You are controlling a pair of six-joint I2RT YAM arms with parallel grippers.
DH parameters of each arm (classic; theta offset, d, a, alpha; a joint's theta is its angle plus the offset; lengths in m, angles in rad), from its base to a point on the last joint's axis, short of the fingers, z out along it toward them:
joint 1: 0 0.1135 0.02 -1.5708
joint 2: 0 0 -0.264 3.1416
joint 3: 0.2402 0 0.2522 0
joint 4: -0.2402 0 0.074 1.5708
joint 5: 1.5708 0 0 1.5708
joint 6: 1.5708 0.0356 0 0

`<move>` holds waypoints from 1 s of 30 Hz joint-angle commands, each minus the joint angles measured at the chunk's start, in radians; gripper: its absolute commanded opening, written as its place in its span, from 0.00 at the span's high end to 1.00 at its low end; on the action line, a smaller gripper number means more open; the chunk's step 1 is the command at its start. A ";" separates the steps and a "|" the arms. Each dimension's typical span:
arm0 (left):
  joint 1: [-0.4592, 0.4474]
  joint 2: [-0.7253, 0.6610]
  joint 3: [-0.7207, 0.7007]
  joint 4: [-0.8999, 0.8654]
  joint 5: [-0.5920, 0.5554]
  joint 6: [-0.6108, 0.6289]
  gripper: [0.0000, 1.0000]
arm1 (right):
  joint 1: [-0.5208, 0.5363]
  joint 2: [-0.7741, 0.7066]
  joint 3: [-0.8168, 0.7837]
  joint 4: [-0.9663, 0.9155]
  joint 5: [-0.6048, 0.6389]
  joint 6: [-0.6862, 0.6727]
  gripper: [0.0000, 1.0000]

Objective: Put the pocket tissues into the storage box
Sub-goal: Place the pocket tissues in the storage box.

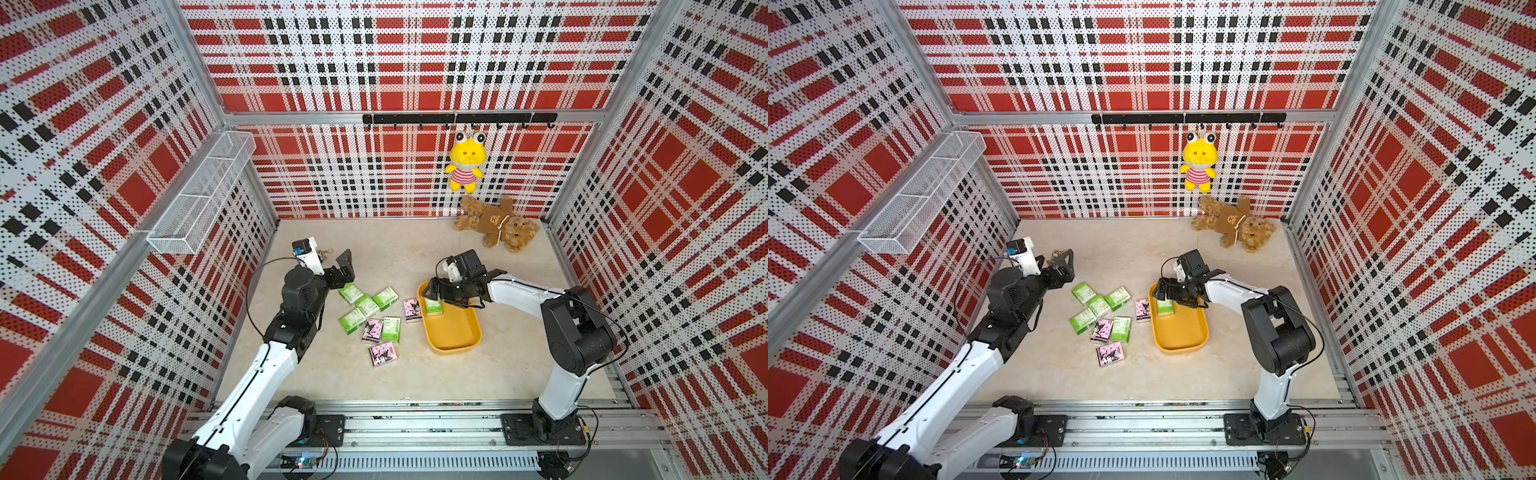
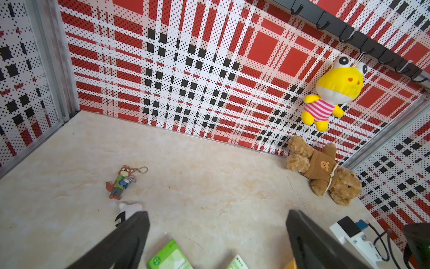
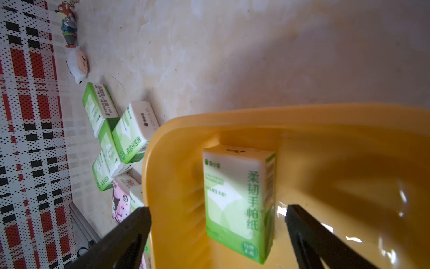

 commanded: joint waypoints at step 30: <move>-0.008 0.005 0.012 -0.008 -0.013 0.017 0.01 | -0.006 0.062 0.006 0.140 -0.145 0.071 0.02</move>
